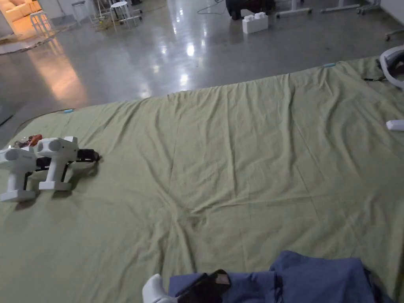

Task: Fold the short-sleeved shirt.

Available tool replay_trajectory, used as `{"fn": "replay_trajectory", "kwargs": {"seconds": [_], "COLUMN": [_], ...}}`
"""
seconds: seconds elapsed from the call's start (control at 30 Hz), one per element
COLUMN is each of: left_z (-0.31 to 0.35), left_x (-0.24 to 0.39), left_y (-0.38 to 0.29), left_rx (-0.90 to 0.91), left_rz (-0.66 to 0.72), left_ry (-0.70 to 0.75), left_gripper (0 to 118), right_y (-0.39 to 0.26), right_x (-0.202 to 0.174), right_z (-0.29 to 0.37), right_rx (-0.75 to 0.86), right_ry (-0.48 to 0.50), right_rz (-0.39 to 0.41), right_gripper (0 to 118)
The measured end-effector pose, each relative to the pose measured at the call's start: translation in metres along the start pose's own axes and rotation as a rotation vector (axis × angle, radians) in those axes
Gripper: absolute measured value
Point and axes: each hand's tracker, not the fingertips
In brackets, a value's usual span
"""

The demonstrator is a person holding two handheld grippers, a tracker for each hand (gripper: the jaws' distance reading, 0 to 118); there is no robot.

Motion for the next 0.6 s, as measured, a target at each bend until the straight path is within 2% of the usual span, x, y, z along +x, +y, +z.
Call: {"fn": "replay_trajectory", "kwargs": {"seconds": [0.03, 0.17, 0.27, 0.3, 0.33, 0.37, 0.4, 0.43, 0.53, 0.6], "left_z": [0.023, 0.046, 0.026, 0.018, 0.017, 0.008, 0.004, -0.012, 0.026, 0.051], "left_x": [-0.021, -0.057, -0.094, -0.101, -0.106, -0.104, -0.090, -0.078, -0.087, -0.076], "left_y": [0.011, 0.027, 0.034, 0.030, 0.023, 0.019, 0.016, 0.012, 0.018, 0.033], "left_rx": [0.036, 0.135, 0.054, 0.028, 0.049, 0.047, 0.045, 0.031, 0.136, 0.178], "left_rz": [0.049, 0.185, 0.332, 0.360, 0.379, 0.399, 0.422, 0.395, 0.417, 0.420], "left_ry": [-0.031, 0.097, 0.024, -0.030, -0.096, -0.086, -0.104, 0.018, -0.058, -0.056], "left_gripper": [102, 101, 100, 94, 82, 53, 18, 17, 17, 17], "right_y": [-0.001, -0.009, -0.012, -0.012, -0.012, -0.012, -0.012, -0.012, -0.011, -0.011], "right_x": [0.003, 0.013, 0.015, 0.008, 0.005, 0.005, 0.006, 0.009, 0.015, 0.017], "right_z": [-0.002, -0.008, -0.007, -0.005, -0.003, -0.002, -0.002, 0.000, 0.002, 0.002], "right_rx": [-0.008, -0.024, -0.035, -0.035, -0.033, -0.032, -0.033, -0.029, -0.020, -0.017], "right_ry": [0.015, 0.026, 0.031, 0.032, 0.029, 0.023, 0.018, 0.015, 0.017, 0.018], "right_rz": [-0.003, 0.012, 0.022, 0.027, 0.031, 0.031, 0.028, 0.025, 0.006, -0.004], "right_gripper": [3, 3, 3, 3, 3, 3, 3, 3, 3, 3]}}
